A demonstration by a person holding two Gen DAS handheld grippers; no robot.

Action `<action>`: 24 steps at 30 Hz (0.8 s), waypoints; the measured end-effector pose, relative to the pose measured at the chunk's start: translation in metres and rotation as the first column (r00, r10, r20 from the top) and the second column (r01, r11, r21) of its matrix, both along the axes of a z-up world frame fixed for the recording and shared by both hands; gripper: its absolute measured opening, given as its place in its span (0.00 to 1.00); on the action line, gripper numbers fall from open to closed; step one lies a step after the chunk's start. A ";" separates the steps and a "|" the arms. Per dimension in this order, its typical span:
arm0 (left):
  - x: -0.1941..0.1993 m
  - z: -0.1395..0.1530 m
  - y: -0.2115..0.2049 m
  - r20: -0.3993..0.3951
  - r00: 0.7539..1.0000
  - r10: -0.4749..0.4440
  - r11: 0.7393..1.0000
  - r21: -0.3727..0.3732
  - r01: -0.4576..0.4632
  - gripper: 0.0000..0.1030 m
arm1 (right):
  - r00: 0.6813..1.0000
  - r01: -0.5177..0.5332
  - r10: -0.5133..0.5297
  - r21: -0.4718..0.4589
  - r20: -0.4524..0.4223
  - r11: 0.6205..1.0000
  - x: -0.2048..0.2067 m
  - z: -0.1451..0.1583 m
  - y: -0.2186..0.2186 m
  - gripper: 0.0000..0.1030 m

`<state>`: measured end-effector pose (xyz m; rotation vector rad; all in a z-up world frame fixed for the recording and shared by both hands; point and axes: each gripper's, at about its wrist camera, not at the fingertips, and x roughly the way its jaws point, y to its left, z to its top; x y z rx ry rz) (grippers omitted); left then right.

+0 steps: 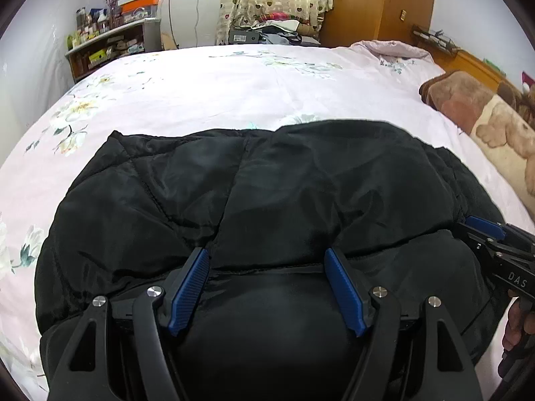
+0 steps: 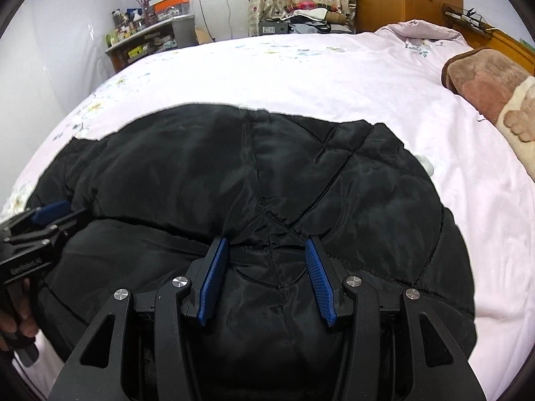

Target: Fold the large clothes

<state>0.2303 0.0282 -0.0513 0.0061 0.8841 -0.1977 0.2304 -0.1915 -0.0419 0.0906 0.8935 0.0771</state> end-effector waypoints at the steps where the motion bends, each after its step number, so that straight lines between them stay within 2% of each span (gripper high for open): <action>1: 0.000 0.003 0.003 -0.007 1.000 0.001 1.000 -0.014 -0.001 0.72 | 1.000 0.005 -0.005 0.006 0.004 1.000 -0.002 0.005 -0.001 0.47; 4: -0.004 0.017 0.013 -0.005 1.000 0.002 1.000 -0.029 -0.002 0.69 | 0.999 0.030 -0.030 0.003 0.042 1.000 -0.013 0.021 -0.008 0.47; 7: -0.011 0.031 0.031 0.058 0.998 0.021 1.000 -0.002 -0.021 0.69 | 0.995 0.053 -0.052 0.000 0.087 0.999 -0.023 0.036 -0.024 0.47; 9: -0.006 0.027 0.046 0.066 0.996 0.054 0.998 0.036 -0.057 0.69 | 0.994 0.091 -0.089 -0.024 0.070 0.996 -0.021 0.032 -0.039 0.47; 10: -0.001 0.020 0.054 0.046 0.996 0.075 0.996 0.046 -0.078 0.69 | 0.992 0.119 -0.118 -0.029 0.040 0.992 -0.019 0.025 -0.048 0.47; 12: 0.006 0.004 0.066 0.002 0.997 0.077 0.997 0.023 -0.077 0.70 | 0.988 0.149 -0.150 -0.021 -0.031 0.989 -0.012 0.005 -0.064 0.47; 14: 0.009 0.003 0.065 0.004 0.998 0.062 0.998 0.025 -0.062 0.70 | 0.989 0.142 -0.141 0.001 -0.037 0.990 -0.010 -0.006 -0.070 0.47; 17: 0.009 0.017 0.065 0.013 0.998 0.053 0.998 0.021 -0.054 0.69 | 0.989 0.146 -0.147 -0.031 -0.026 0.989 -0.012 0.004 -0.068 0.47; 21: -0.004 0.035 0.089 0.071 0.992 0.100 0.995 0.001 -0.100 0.69 | 0.988 0.152 -0.152 0.014 0.038 0.988 -0.028 0.026 -0.071 0.47; 24: -0.013 0.031 0.114 0.064 0.988 0.144 0.989 0.008 -0.145 0.68 | 0.988 0.149 -0.149 0.013 0.036 0.989 -0.038 0.028 -0.072 0.47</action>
